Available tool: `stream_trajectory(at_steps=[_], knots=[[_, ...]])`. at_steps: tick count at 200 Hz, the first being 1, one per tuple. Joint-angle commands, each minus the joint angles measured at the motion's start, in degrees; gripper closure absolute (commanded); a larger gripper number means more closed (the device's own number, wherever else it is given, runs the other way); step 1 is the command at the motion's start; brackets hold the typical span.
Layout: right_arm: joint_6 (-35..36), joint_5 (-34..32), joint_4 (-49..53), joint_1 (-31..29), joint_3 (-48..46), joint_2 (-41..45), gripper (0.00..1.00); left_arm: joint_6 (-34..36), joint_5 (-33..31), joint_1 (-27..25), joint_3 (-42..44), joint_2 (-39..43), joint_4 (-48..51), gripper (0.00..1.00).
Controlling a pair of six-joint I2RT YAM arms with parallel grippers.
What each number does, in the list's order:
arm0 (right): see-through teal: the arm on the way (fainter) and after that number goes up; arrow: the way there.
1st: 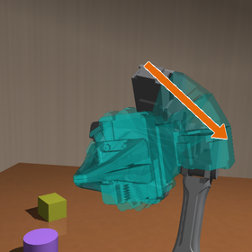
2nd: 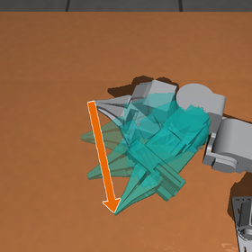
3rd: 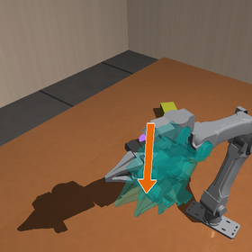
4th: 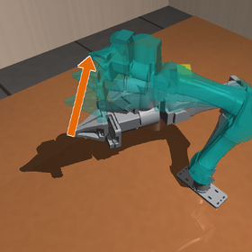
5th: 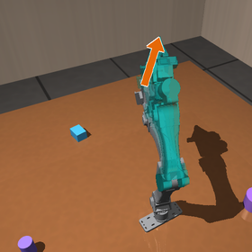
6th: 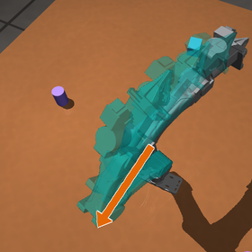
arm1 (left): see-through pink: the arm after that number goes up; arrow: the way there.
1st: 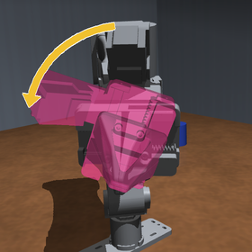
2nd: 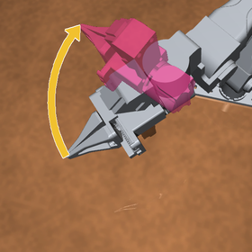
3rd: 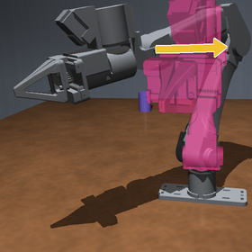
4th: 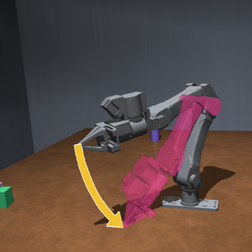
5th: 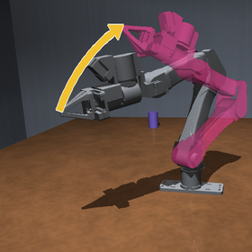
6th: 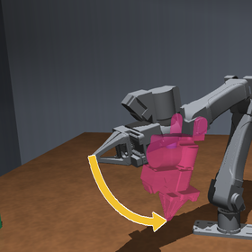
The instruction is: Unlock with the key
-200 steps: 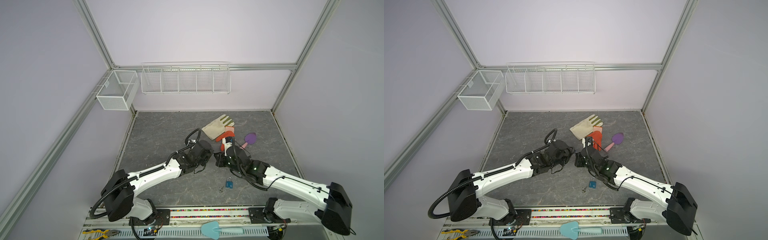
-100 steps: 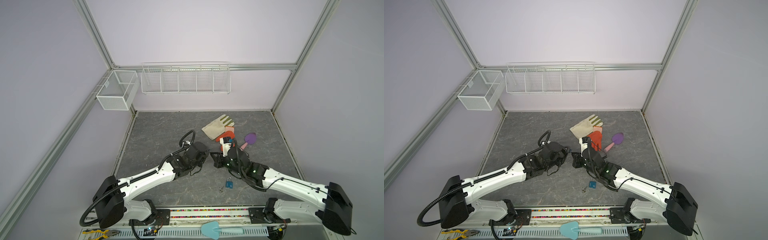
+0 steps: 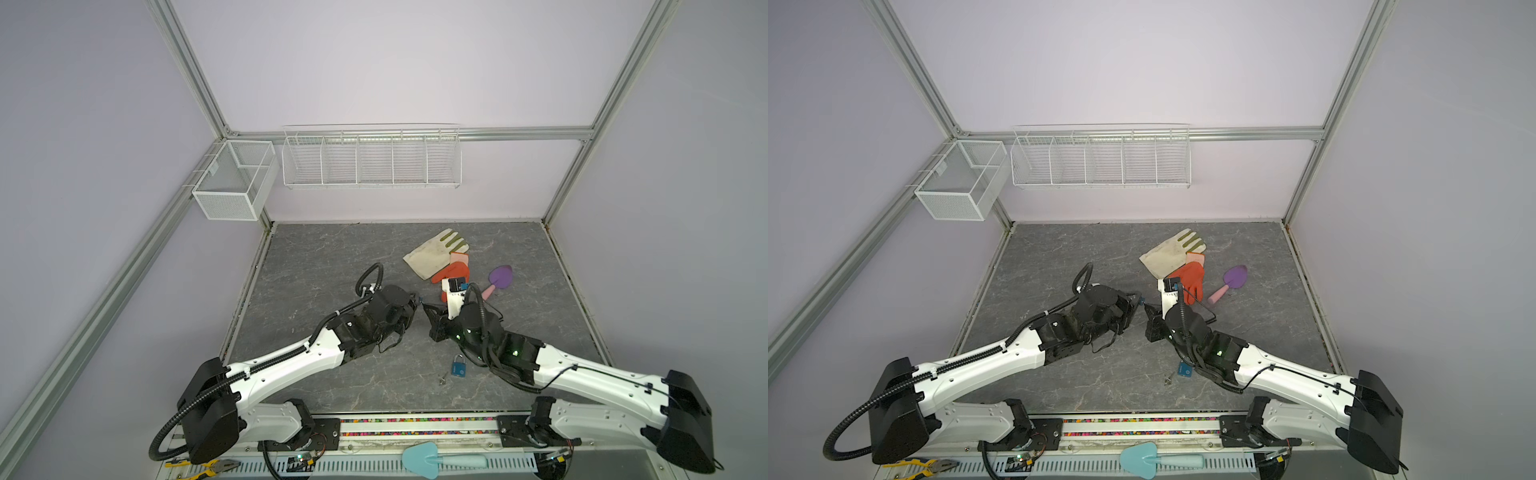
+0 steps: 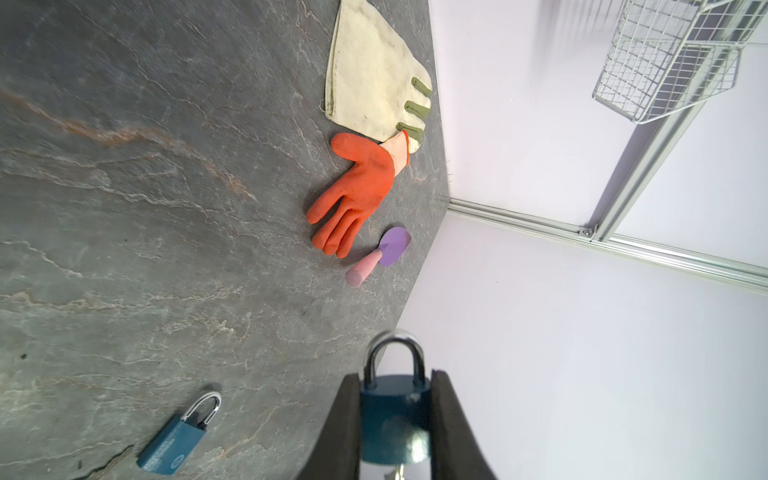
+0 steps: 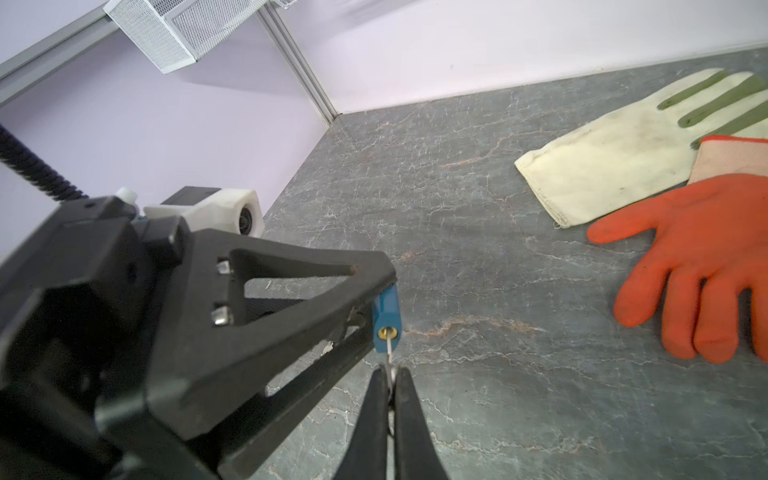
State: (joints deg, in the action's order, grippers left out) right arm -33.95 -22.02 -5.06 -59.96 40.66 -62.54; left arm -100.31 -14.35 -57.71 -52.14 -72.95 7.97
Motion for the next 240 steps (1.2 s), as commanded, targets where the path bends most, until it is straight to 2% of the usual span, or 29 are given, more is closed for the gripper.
stream_trajectory(at_steps=[1, 47, 115, 166, 207, 240], knots=[[3.9, -1.26, -2.86, -1.82, 1.47, -0.06, 0.94, -2.23, 2.73, -0.58, -0.37, 0.37, -2.96, 1.0], [10.98, -2.01, -5.44, -2.57, 0.38, -0.65, 0.94, -2.82, 2.87, -0.22, 0.53, 1.73, -3.8, 1.0], [15.15, 4.77, -9.94, -2.61, -0.26, -0.63, 0.94, -0.3, 4.01, 0.71, 0.82, 3.99, -3.87, 1.0], [17.03, -2.46, -5.77, -2.81, -1.48, 3.74, 0.93, -1.83, 2.97, 1.02, 2.13, 5.17, -3.12, 1.0], [17.73, -3.11, -7.13, -4.99, -1.26, 1.59, 0.94, -2.33, 1.97, 1.11, 1.65, 5.63, -3.06, 1.0], [18.31, -4.59, -8.97, -6.27, -0.25, -1.86, 0.93, -2.96, 3.7, 1.11, 1.36, 5.45, -4.53, 1.0]])
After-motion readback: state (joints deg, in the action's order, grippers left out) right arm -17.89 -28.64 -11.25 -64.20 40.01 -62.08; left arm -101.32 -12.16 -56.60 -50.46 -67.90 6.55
